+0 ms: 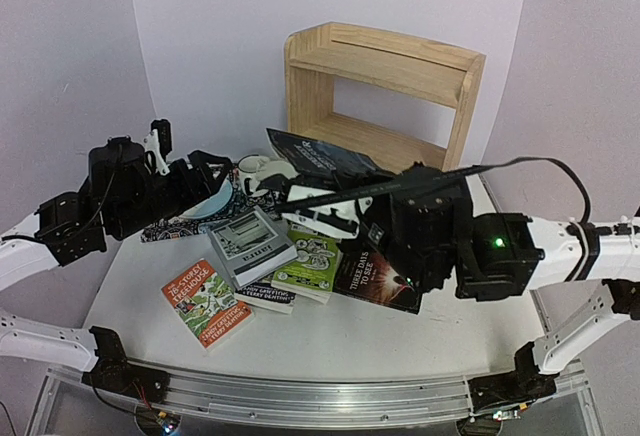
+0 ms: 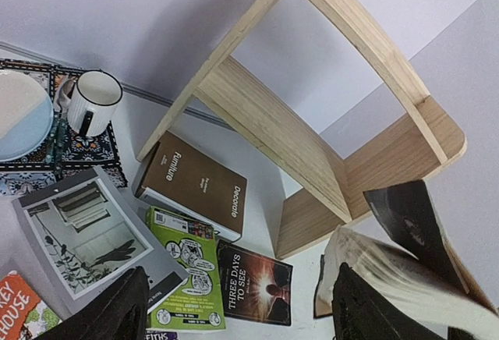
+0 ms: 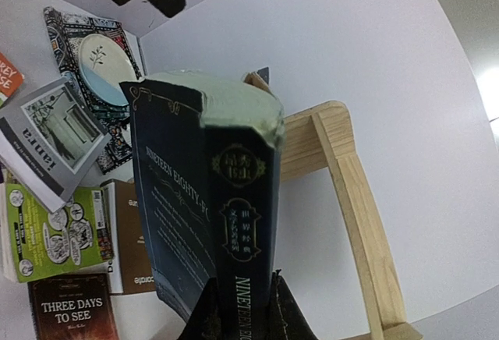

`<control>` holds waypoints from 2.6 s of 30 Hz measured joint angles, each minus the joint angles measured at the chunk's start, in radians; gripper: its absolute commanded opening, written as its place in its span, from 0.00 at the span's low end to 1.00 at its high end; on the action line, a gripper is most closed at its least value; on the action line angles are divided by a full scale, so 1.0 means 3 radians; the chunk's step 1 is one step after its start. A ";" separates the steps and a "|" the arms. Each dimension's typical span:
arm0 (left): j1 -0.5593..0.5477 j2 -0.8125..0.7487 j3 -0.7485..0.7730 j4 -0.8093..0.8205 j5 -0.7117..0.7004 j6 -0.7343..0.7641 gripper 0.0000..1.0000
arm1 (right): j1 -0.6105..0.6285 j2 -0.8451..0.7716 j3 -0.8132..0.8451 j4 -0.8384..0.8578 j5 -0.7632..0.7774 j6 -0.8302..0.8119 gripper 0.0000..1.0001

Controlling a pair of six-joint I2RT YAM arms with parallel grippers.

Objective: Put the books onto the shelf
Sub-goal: Place the book on the shelf.

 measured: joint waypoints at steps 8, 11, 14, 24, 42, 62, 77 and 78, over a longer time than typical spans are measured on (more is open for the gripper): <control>0.0000 -0.0154 -0.0133 -0.0126 -0.0213 -0.0062 0.81 | -0.0429 0.0682 0.1239 -0.0102 -0.0412 -0.0410 0.00; 0.0000 -0.0153 -0.0136 -0.0160 -0.0235 -0.0069 0.81 | -0.0629 0.0934 0.1764 -0.0111 -0.0579 -0.0506 0.00; 0.0000 -0.0153 -0.0137 -0.0164 -0.0239 -0.0083 0.81 | -0.0831 0.1252 0.2412 -0.0124 -0.0663 -0.0637 0.00; 0.0000 -0.0150 -0.0178 -0.0196 -0.0254 -0.0141 0.80 | -0.1300 0.1648 0.3273 0.0015 -0.0812 -0.0842 0.00; 0.0000 -0.0082 -0.0178 -0.0228 -0.0272 -0.0146 0.80 | -0.1750 0.1605 0.2553 0.0579 -0.0576 -0.1505 0.00; 0.0000 0.0074 -0.0178 -0.0243 -0.0229 -0.0175 0.80 | -0.1744 0.1540 0.2142 0.0742 0.0154 -0.2336 0.00; 0.0000 0.0074 -0.0179 -0.0243 -0.0149 -0.0234 0.80 | -0.1949 0.1666 0.2532 0.0734 0.0502 -0.2429 0.17; 0.0000 0.0075 -0.0180 -0.0243 -0.0147 -0.0234 0.80 | -0.1959 0.1693 0.2560 0.0726 0.0518 -0.2440 0.23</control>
